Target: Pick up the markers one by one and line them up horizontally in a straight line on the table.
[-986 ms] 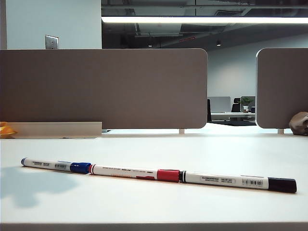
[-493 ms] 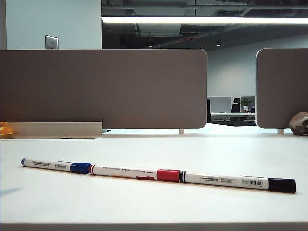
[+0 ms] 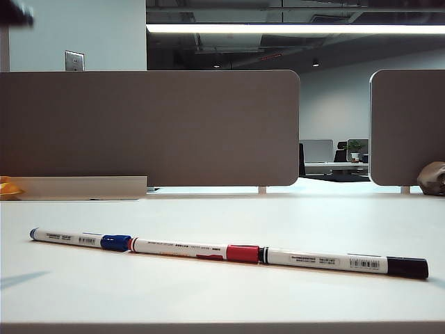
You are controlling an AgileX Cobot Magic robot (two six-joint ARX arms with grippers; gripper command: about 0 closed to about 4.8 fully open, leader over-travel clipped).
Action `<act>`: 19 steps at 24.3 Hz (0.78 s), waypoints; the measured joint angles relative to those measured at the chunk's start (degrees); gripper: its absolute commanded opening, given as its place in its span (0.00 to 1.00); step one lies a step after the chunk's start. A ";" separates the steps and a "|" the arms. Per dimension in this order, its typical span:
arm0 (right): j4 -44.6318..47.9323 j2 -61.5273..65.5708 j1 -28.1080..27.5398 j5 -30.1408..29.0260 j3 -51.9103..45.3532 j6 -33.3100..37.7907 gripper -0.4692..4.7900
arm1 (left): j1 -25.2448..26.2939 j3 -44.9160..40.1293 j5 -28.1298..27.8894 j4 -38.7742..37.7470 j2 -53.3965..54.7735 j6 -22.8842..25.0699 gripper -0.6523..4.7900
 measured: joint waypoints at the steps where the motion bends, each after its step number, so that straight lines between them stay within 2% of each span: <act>1: 0.72 0.02 0.00 0.00 -0.90 0.22 0.08 | 0.00 -1.18 0.37 0.35 0.00 -0.33 0.11; 4: 4.79 0.07 0.04 0.00 -5.90 3.32 0.08 | 0.00 -5.77 6.19 2.67 0.00 -2.01 0.11; 9: 7.10 0.07 0.17 -0.13 -10.43 6.40 0.08 | 0.00 -9.33 8.22 2.75 0.00 -2.56 0.11; 14: 7.80 0.09 0.42 -0.09 -12.57 8.37 0.08 | 0.00 -10.82 7.80 2.58 0.02 -2.56 0.11; 19: 8.37 0.09 0.39 0.02 -14.43 8.70 0.08 | 0.00 -10.93 3.26 2.62 -0.02 -2.56 0.11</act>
